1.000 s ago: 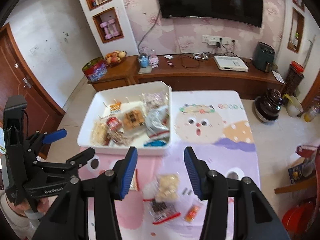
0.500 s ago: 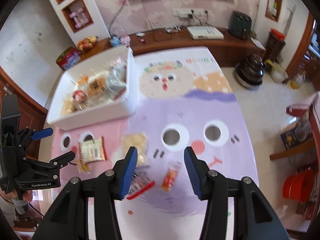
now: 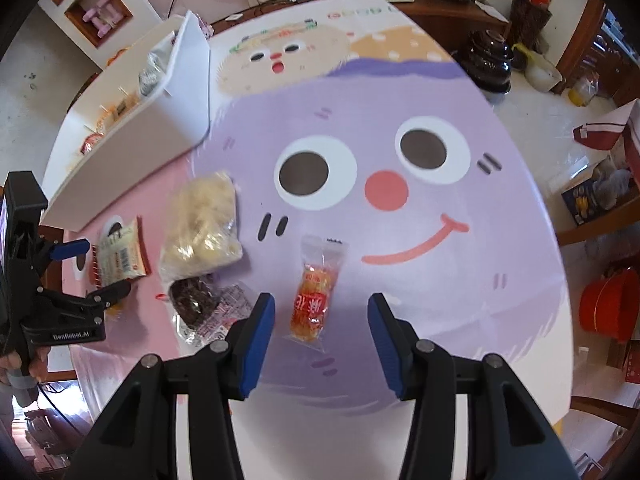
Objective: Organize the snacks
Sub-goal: 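Grasp the orange candy stick with the right tool while the left grasps the white cracker packet, then carry both snacks over the white tray and open both tools to drop them, then withdraw both tools from the tray back over the remaining snacks, then grasp the yellow wrapped candy with the left tool while the right grasps the clear rice cake bag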
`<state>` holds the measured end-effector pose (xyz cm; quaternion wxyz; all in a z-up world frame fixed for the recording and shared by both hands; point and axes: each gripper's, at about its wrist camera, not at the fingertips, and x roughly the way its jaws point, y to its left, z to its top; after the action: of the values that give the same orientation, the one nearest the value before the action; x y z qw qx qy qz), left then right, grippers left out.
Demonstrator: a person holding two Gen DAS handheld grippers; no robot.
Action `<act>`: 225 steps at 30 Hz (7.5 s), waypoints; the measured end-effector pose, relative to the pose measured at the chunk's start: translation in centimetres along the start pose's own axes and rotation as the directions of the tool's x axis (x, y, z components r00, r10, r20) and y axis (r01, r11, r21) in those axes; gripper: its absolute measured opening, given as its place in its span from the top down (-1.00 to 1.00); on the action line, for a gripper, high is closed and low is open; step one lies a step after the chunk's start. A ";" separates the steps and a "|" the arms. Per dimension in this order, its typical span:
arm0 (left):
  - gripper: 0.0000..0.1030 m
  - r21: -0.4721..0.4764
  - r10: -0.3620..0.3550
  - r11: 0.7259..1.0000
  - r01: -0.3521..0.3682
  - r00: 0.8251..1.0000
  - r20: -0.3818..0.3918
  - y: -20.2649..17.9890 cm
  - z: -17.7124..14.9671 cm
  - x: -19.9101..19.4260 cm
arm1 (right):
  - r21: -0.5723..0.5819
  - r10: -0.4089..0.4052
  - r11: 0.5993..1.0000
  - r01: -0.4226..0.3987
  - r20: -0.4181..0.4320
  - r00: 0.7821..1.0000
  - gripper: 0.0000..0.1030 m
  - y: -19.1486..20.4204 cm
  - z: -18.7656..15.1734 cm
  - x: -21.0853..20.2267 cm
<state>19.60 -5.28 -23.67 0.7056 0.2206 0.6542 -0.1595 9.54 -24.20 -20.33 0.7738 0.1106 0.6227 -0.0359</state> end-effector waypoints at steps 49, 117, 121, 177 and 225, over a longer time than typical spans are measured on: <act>0.10 -0.422 -0.031 0.895 0.147 0.962 0.270 0.9 -8.4 -13.0 | -0.186 0.113 0.978 -0.099 0.070 0.991 0.60 5.8 -0.8 -6.3; -0.71 -0.605 0.256 0.794 0.066 0.866 0.430 17.5 -0.7 -24.4 | -0.370 0.259 0.916 -0.156 0.247 0.934 0.24 20.9 16.7 -16.3; -0.71 -0.598 0.262 0.799 0.062 0.859 0.440 16.3 -1.4 -25.2 | -0.380 0.260 0.913 -0.151 0.256 0.931 0.24 20.0 15.5 -17.3; -0.71 -0.739 -0.041 0.660 0.133 0.989 0.142 6.9 -11.9 -1.6 | -0.252 0.066 0.963 -0.094 -0.117 0.991 0.24 9.6 4.2 0.5; 0.53 -0.712 -0.055 0.667 0.221 0.967 0.249 3.5 -12.8 -4.3 | -0.329 0.128 0.937 -0.120 0.002 0.992 0.33 11.2 3.1 -0.4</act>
<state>10.11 4.08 -19.67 0.7842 -0.1491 0.6009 0.0411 14.56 -13.98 -17.88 0.7892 0.0188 0.6028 0.1159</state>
